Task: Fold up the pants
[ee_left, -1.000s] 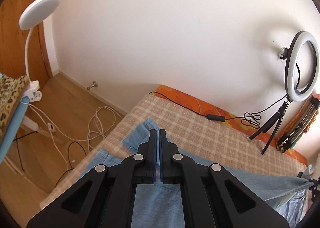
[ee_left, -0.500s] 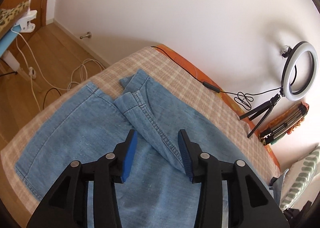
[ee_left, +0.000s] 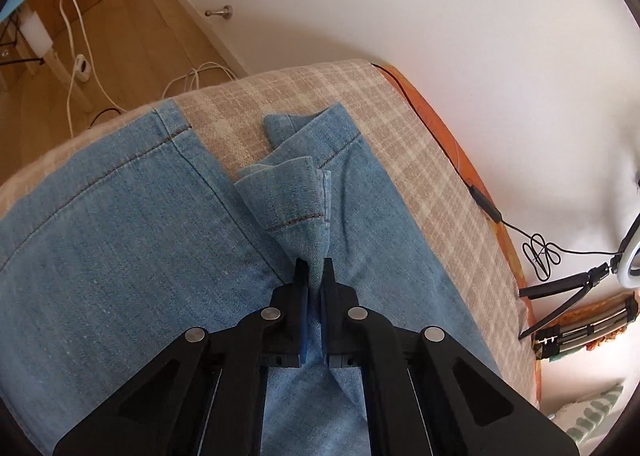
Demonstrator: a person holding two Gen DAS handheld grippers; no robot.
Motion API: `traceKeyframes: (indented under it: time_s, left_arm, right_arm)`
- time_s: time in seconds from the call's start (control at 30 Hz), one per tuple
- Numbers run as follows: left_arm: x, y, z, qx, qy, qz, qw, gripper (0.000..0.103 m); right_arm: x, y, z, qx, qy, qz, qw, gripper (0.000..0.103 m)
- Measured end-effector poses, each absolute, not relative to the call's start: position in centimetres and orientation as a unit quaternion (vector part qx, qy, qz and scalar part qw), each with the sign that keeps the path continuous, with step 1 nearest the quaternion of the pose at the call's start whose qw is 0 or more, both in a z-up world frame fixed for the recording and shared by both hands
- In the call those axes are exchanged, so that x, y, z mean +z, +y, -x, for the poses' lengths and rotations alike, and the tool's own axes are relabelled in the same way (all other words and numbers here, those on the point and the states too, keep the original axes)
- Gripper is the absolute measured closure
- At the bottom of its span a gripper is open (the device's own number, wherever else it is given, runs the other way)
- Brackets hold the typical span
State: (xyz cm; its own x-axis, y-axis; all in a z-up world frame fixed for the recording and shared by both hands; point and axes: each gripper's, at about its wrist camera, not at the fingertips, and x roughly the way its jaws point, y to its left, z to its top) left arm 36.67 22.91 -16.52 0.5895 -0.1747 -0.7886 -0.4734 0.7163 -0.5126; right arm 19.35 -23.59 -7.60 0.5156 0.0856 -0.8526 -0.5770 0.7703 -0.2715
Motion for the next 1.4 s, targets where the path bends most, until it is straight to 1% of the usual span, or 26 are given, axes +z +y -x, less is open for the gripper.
traceKeyframes:
  time_s: [0.13,0.33,0.47,0.57,0.67,0.87,1.0,1.1,1.2,1.27,1.33,1.4]
  left_arm:
    - [-13.4,23.4,-36.8,0.077,0.415,0.363,0.831,0.101]
    - [-6.6,23.6,-35.8,0.047,0.360,0.362,0.859,0.101]
    - [-2.8,24.1,-34.9,0.009,0.336,0.370,0.866,0.101]
    - [-0.9,24.6,-32.9,0.002,0.310,0.353,0.883,0.100]
    - [-2.3,25.5,-30.3,-0.006,0.316,0.354,0.880,0.100]
    - [-9.0,26.8,-21.9,0.001,0.347,0.369,0.862,0.100]
    - [-13.2,26.5,-16.6,0.007,0.371,0.363,0.855,0.100]
    - [-16.1,25.7,-14.0,0.014,0.391,0.351,0.851,0.100]
    - [-18.0,25.2,-12.9,0.018,0.403,0.347,0.847,0.100]
    - [-18.5,25.3,-12.8,0.015,0.402,0.348,0.847,0.100]
    - [-18.3,25.3,-12.5,0.013,0.394,0.340,0.854,0.100]
    - [-17.9,25.0,-12.6,0.011,0.388,0.331,0.860,0.100]
  right_arm:
    - [-6.1,-24.2,-21.3,0.165,0.431,0.284,0.840,0.100]
    - [-0.2,-24.4,-22.6,0.125,0.381,0.300,0.865,0.101]
    - [3.0,-24.0,-21.5,0.094,0.348,0.328,0.873,0.101]
    - [3.8,-23.9,-18.6,0.101,0.335,0.331,0.876,0.101]
    - [1.6,-22.8,-14.2,0.130,0.342,0.355,0.860,0.101]
    - [-5.4,-22.0,-6.8,0.198,0.405,0.370,0.813,0.101]
    - [-7.9,-23.1,-5.4,0.208,0.446,0.356,0.795,0.101]
    - [-8.5,-23.9,-5.6,0.216,0.477,0.327,0.787,0.100]
    - [-8.8,-23.6,-5.8,0.244,0.509,0.308,0.766,0.091]
    - [-8.1,-22.9,-6.2,0.268,0.515,0.294,0.759,0.076]
    - [-6.7,-21.9,-6.7,0.295,0.518,0.263,0.759,0.071]
    - [-5.1,-20.3,-7.4,0.322,0.506,0.241,0.763,0.070]
